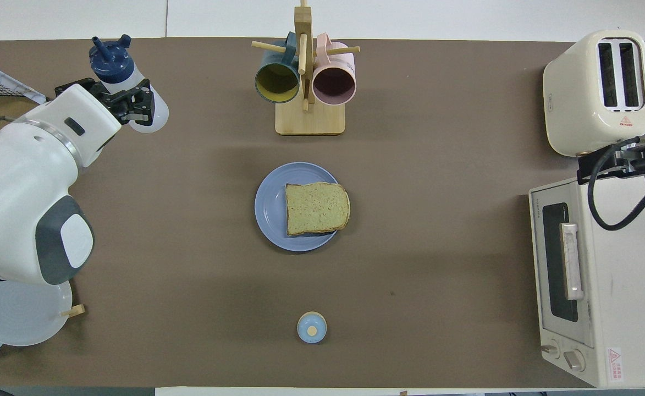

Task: Put bread on plate and add seasoning
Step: 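Carry the bottle with the left gripper and lower it beside the mug stand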

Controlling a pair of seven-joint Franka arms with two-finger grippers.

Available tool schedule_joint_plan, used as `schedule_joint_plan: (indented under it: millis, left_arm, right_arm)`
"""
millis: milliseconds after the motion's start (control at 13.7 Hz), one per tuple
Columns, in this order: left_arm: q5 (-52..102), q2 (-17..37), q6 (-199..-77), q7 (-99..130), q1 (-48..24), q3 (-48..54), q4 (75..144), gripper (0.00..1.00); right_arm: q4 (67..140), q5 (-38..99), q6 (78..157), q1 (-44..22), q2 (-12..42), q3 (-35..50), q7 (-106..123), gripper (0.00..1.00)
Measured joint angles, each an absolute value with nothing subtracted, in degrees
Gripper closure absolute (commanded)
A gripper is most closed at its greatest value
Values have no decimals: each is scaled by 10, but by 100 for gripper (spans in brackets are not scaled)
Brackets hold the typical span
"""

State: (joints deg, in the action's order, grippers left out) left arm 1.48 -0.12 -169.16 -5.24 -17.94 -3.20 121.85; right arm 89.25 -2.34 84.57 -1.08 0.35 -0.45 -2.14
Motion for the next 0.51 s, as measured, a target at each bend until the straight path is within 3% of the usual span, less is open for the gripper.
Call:
schedule_joint_plan:
  millis: [512]
  left_arm:
    - [15,96,-1912,-51,-192,-31,1272,100]
  right_arm:
    - [893,-23,846,-11,3,-4,-21,0]
